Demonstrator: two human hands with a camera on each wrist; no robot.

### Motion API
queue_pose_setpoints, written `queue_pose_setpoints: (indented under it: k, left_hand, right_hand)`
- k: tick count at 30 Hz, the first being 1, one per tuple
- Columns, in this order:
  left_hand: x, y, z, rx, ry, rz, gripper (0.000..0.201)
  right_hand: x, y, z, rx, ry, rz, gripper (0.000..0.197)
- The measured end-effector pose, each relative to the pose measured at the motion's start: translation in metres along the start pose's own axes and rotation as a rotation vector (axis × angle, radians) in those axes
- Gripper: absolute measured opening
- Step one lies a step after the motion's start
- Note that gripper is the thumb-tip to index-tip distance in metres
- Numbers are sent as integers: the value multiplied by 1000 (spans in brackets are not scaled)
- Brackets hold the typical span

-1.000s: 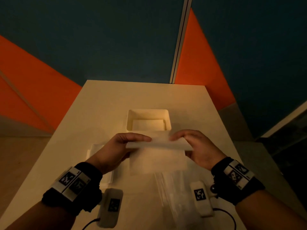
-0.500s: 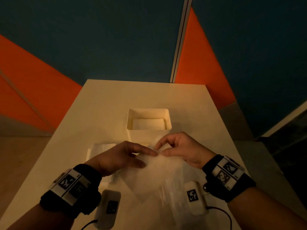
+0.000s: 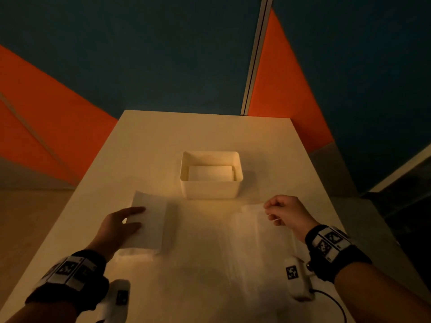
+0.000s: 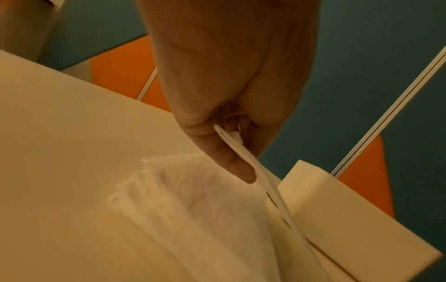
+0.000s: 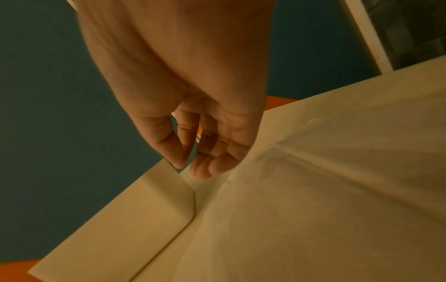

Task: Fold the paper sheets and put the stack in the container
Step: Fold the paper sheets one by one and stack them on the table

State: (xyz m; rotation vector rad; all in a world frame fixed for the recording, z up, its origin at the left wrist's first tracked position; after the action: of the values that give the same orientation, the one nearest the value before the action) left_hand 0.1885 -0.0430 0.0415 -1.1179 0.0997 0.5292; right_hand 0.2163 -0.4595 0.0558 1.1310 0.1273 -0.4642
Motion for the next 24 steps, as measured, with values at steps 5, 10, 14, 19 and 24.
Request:
queue_pose_setpoints:
  k: [5,10,14,19,24]
  left_hand:
    - [11,8,-4,398,-53,-140,37]
    - [13,8,-12,714,-32,-278,38]
    - [13,5,-10,909,-93,-281,42]
    - [8,1,-12,964,-116,-324,48]
    - [3,-7,-14,1015,-124,-396,54]
  right_hand:
    - [15,-7,12,-227,-80,90,21]
    - [27,-18,14,-661,58,105,42]
    - [28,-20,12,-960,144,95,65]
    - [29,-14,15,-1033,125,167,50]
    - [24,-11,20,-933,99,188,38]
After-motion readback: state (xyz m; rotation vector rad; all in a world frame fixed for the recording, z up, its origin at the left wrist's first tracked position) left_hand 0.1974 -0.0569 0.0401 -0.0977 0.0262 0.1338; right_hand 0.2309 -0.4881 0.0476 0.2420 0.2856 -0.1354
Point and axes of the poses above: each hand's wrist, its own x-axis towards the middle knuckle, its own z-axis out of the back of the hand, y = z × x, the point moved 8 cm from there along x, towards the middle knuckle, and after that the axes turned 9 degrees about -y, right-handed, at the moved point
